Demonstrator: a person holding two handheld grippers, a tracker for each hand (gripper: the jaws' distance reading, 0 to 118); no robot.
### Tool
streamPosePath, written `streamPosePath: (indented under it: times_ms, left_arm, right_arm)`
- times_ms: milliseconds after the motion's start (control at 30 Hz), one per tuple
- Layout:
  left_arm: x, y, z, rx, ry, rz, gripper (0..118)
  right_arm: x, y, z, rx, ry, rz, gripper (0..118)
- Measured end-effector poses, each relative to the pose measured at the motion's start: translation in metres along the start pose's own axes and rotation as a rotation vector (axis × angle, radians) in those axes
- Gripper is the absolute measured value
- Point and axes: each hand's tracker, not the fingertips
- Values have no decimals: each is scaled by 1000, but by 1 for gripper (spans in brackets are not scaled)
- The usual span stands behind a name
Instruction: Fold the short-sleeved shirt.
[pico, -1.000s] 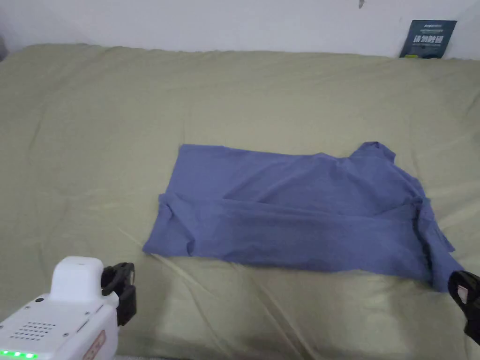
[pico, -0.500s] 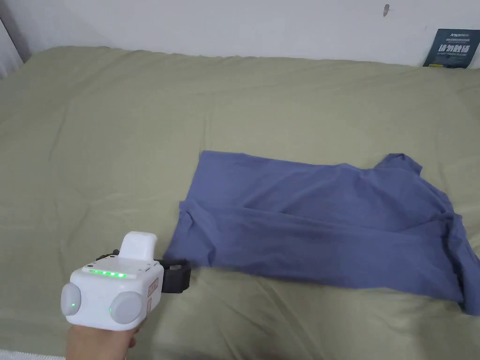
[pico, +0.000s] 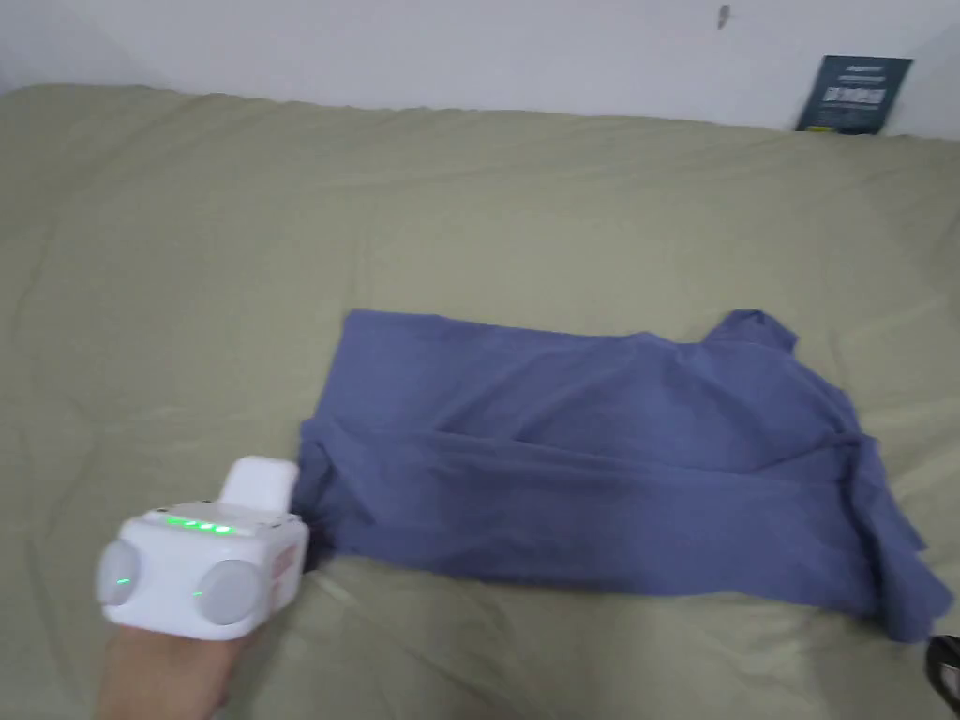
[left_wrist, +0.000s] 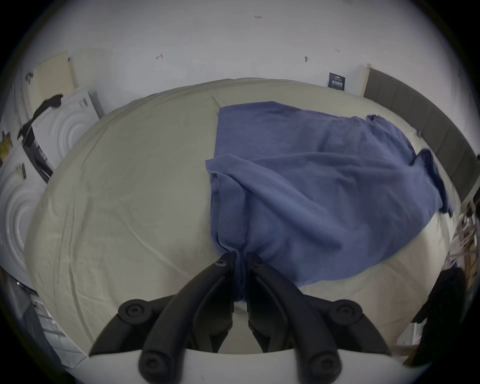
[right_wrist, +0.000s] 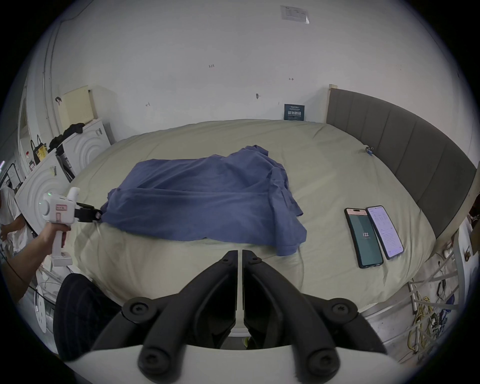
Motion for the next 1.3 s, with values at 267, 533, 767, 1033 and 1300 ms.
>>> streamPosePath:
  times_ms: [267,533,767,1033,1300]
  left_arm:
    - [7,25,44,128,-23,-2,5]
    - [6,27,32,97,6,-2,5]
    - [-22,13,23,36,-6,93,4]
    - [-10,25,117,187,-15,43,4]
    - [-14,-29,156,92,-40,69,4]
  right_arm:
    - [43,19,-94,-103,-139,93,113]
    - [77,9,-173,-336,-132,60,70]
    - [81,37,-136,-254,-10,-145,10]
    - [85,89,-58,-188,60,-115,10]
    - [91,45,-39,-304,68,-86,10]
